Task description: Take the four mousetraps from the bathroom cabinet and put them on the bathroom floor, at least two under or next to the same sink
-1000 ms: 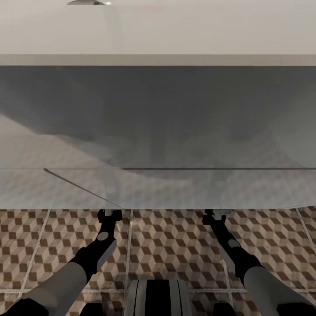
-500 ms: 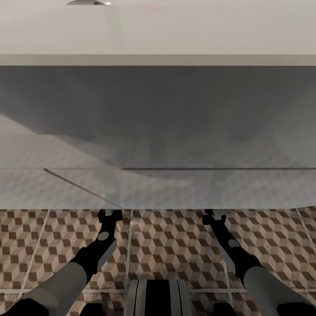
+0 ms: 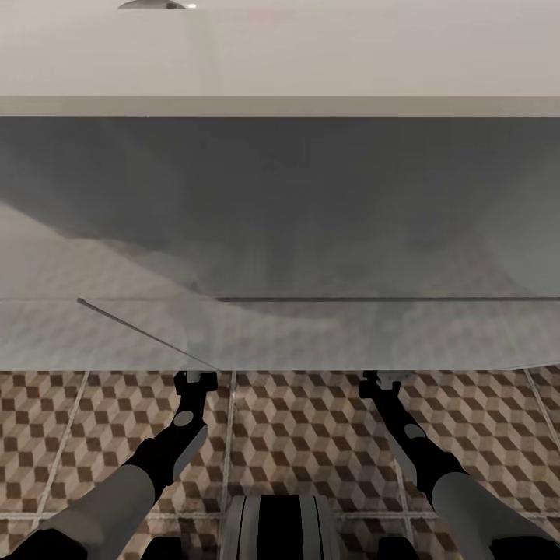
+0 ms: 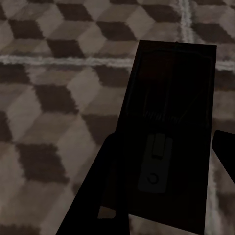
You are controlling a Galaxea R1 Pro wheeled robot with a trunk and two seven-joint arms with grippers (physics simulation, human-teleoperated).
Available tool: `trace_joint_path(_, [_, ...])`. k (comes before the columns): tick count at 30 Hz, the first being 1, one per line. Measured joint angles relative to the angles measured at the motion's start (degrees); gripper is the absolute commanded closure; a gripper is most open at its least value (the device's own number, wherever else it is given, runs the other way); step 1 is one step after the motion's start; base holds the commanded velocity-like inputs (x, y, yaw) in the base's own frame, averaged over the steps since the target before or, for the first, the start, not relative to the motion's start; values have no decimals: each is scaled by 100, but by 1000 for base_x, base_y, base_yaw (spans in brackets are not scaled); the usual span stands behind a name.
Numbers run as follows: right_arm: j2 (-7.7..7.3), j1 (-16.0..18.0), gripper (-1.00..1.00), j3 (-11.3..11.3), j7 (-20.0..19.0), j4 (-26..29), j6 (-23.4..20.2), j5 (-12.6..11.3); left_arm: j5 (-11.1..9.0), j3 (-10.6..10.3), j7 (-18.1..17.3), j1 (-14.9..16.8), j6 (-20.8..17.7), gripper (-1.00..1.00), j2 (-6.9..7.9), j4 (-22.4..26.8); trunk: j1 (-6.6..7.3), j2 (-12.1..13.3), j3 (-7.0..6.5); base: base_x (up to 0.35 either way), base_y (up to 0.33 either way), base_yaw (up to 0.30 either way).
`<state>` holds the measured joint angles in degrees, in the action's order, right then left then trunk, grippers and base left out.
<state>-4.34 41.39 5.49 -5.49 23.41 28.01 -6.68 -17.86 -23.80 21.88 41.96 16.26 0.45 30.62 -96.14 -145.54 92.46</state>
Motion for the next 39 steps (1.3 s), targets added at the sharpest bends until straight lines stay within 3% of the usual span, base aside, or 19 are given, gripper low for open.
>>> trace_joint_path(7, [0, 1, 100, 0, 1, 5, 0, 0, -12, 14, 15, 0, 22, 100, -7, 0, 0, 0, 0, 0, 0, 0])
trace_joint_path(16, [0, -1, 100, 0, 2, 3, 0, 0, -19, 46, 42, 1, 712, 100, 41, -79, 0, 0, 0, 0, 0, 0])
trace_joint_path(28, [0, 0, 100, 0, 2, 3, 0, 5, -4, 24, 91, 1, 752, 100, 13, -105, 0, 0, 0, 0, 0, 0])
trace_joint_path(36, [0, -1, 100, 0, 2, 3, 0, 6, -22, 16, 686, -5, 748, 100, -27, -97, 0, 0, 0, 0, 0, 0])
trace_joint_path(39, [0, -1, 100, 0, 2, 5, 0, 3, -38, 13, 760, -7, 747, 100, -31, -97, 0, 0, 0, 0, 0, 0])
